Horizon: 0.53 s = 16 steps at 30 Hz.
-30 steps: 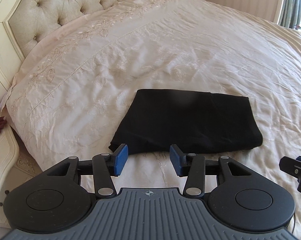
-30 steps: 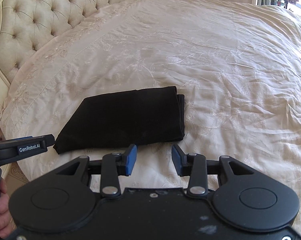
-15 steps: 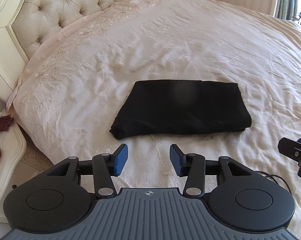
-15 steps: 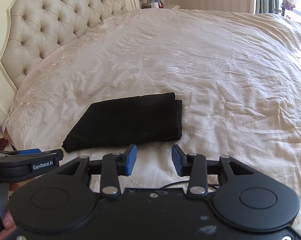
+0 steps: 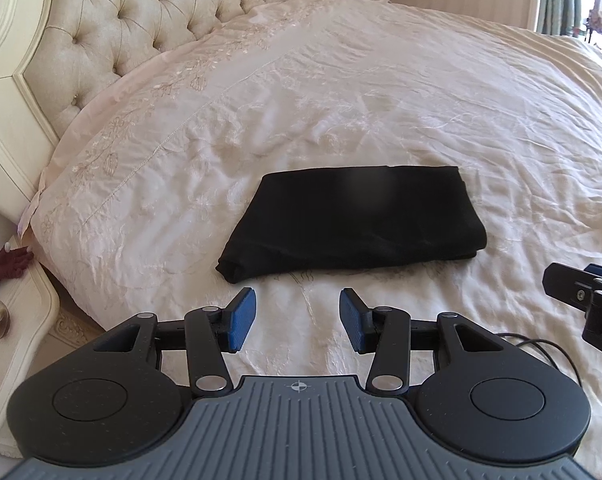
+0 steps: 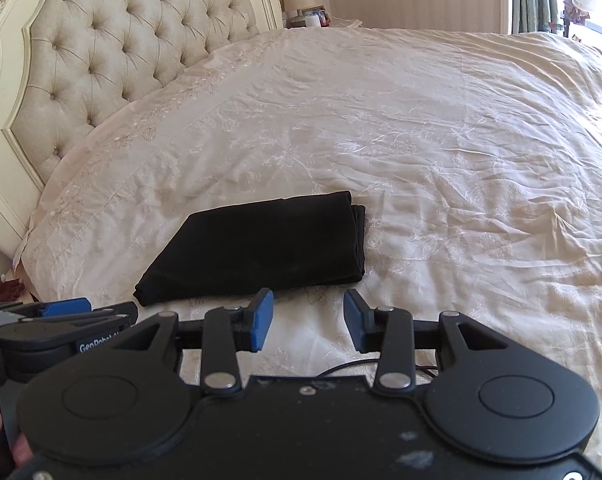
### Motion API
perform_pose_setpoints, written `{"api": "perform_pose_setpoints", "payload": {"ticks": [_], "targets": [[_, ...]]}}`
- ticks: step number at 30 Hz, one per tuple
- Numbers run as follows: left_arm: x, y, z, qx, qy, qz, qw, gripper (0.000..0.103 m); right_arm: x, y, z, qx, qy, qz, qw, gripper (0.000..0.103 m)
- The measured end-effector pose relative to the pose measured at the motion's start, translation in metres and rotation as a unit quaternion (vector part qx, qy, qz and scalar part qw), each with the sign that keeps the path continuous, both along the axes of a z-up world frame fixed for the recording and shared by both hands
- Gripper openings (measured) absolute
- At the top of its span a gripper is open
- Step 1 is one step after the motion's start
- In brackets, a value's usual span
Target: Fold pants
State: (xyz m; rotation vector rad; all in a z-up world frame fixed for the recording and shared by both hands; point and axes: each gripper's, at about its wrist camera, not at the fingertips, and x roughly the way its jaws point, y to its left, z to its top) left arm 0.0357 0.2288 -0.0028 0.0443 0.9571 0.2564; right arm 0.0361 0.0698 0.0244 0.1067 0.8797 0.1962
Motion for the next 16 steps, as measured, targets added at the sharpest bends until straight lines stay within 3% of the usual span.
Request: {"api": "perform_pose_setpoints", "payload": {"ticks": [16], "targets": [[-0.0053,-0.0049,-0.0028,-0.001,-0.002,-0.006,1.0000,0.045,-0.0052,0.0019,-0.0008,-0.001,0.001,0.000,1.000,0.042]]}}
